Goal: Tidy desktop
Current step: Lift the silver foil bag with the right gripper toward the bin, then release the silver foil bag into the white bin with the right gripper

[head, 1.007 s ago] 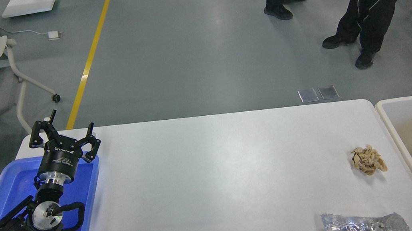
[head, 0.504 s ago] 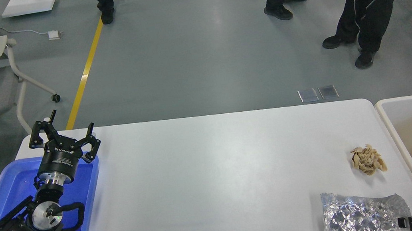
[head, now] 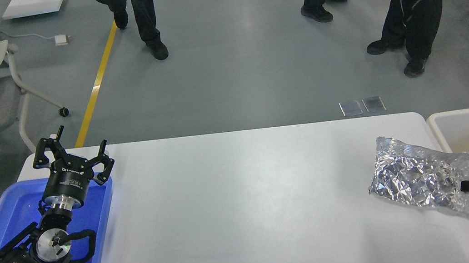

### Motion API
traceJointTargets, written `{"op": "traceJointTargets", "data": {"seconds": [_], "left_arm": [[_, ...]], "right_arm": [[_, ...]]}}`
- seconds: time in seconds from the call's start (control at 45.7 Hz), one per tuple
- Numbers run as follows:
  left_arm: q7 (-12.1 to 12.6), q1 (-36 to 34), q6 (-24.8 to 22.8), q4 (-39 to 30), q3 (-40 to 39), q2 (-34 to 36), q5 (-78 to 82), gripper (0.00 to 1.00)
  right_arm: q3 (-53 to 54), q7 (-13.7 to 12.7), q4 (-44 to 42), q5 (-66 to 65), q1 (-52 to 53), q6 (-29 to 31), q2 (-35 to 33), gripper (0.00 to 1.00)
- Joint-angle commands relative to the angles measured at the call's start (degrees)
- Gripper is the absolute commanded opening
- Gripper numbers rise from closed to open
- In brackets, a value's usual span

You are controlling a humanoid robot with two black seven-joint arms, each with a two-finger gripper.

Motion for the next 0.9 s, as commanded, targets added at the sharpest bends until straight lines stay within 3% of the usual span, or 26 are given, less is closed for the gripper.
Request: {"op": "traceJointTargets", "data": {"seconds": [0.0, 0.35, 0.569, 0.723, 0.876], "left_arm": [[0.00, 0.00, 0.00, 0.00, 0.00, -0.08, 0.01, 1.00], [0.00, 0.00, 0.00, 0.00, 0.00, 0.00, 0.01, 1.00], [0.00, 0.00, 0.00, 0.00, 0.00, 0.00, 0.01, 1.00], [0.00, 0.00, 0.00, 0.00, 0.00, 0.00, 0.01, 1.00], [0.00, 0.00, 0.00, 0.00, 0.00, 0.00, 0.01, 1.00]], "right_arm": [[0.34, -0.01, 0.06, 6.27, 12.78, 11.60, -5.81, 0.00], [0.34, -0.28, -0.20, 7.77, 25.44, 22.24, -11.97, 0.00], [0.25, -0.54, -1.95, 7.68, 27.03, 23.56, -12.67, 0.00], [-0.80, -0.72, -12.66, 7.59, 26.59, 23.30, -10.48, 0.00], [-2.12, -0.72, -31.81, 7.77, 24.40, 23.30, -2.66, 0.00]]}}
